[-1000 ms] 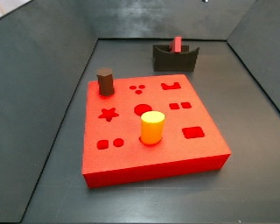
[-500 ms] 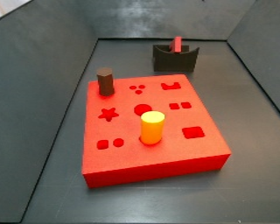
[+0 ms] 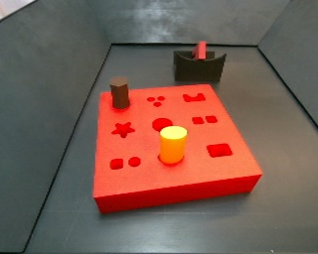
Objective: Pick up the double-square object. Move up. Rotate the double-square object. Place the double-square object on the fixture. Regrasp the double-square object. Move to above the board. Insert the double-square object.
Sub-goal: Regrasp the double-square object.
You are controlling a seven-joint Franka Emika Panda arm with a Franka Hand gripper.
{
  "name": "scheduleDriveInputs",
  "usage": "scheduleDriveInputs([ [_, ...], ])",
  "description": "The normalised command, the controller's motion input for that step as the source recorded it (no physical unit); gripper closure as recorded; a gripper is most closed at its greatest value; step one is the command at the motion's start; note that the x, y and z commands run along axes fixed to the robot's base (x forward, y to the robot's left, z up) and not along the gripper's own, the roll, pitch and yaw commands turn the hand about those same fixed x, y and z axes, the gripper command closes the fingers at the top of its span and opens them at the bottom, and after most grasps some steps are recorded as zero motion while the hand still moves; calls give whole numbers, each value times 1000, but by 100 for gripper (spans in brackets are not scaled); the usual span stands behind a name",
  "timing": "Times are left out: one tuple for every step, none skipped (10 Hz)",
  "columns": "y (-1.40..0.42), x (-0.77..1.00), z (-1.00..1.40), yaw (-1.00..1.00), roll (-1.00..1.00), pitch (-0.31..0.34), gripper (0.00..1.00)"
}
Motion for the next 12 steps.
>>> scheduleDriveInputs([
  [-30, 69, -16, 41, 1000, 58, 0],
  [-34, 87, -19, 52, 1000, 87, 0],
  [-36, 95, -20, 67, 1000, 116, 0],
  [-40, 101, -19, 89, 1000, 144, 0],
  [-44, 103, -19, 116, 931, 166, 0],
  [-46, 107, -24, 142, 686, 161, 0],
  [-44, 109, -27, 160, 503, 152, 0],
  [-46, 111, -25, 171, 382, 139, 0],
  [-32, 93, -12, 195, 204, 96, 0],
  [-35, 84, -14, 202, 159, 62, 0],
  [73, 35, -1000, 192, 102, 73, 0],
  [72, 41, -1000, 180, 97, 47, 0],
])
